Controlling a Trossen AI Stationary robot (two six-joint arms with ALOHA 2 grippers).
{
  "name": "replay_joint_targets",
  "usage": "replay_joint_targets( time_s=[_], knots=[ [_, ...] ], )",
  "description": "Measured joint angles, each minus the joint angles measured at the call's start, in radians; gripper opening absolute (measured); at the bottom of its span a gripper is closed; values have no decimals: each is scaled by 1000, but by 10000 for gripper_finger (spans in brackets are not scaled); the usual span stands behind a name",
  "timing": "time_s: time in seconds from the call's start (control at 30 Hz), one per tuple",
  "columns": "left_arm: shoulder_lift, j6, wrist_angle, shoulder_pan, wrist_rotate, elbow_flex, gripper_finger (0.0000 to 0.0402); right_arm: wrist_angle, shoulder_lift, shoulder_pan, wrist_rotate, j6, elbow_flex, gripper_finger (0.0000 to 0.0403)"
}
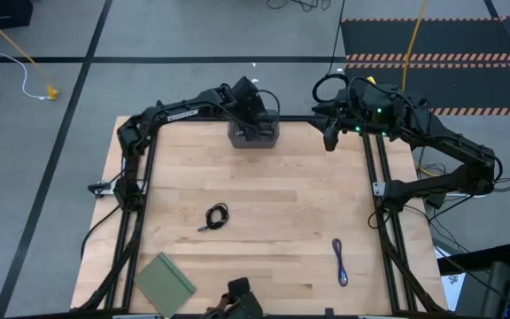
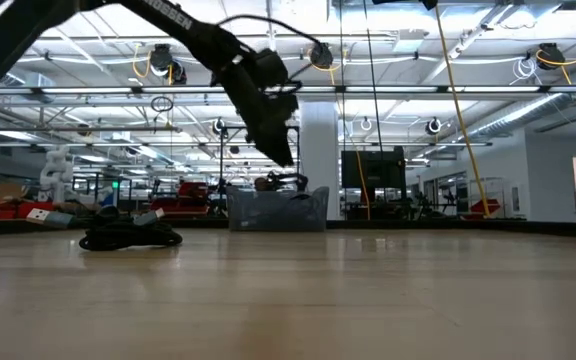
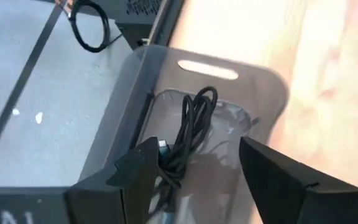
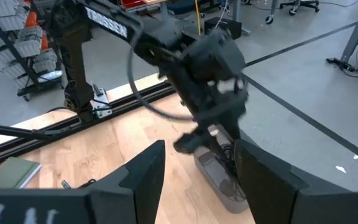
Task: Pick and place USB-C Cables
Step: Put the black USB cable into the black bin
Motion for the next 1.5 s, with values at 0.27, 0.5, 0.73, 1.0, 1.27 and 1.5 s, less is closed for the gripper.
replay_joint_targets(
  time_s=[0.27, 0.5, 0.73, 1.0, 1.27, 1.5],
  knots=[
    [-180, -206, -135, -16, 74, 1, 232, -63, 0, 0, 0, -3, 0, 187],
    [-352, -229, -329, -87, 81, 1, 232, -107, 0, 0, -1, 18, 0, 187],
    [-542, -283, -372, -190, 38, 1, 232, -103, -4, 0, -3, -37, 0, 187],
    [-707, -407, -373, -301, -105, 1, 225, -105, -28, 0, -94, -115, 1, 184],
    [-825, -442, -370, -372, -111, 1, 128, -105, -68, 2, -178, -136, 1, 132],
    [-914, -498, -372, -396, -112, 1, 34, -113, -98, 2, -184, -151, 1, 79]
  ],
)
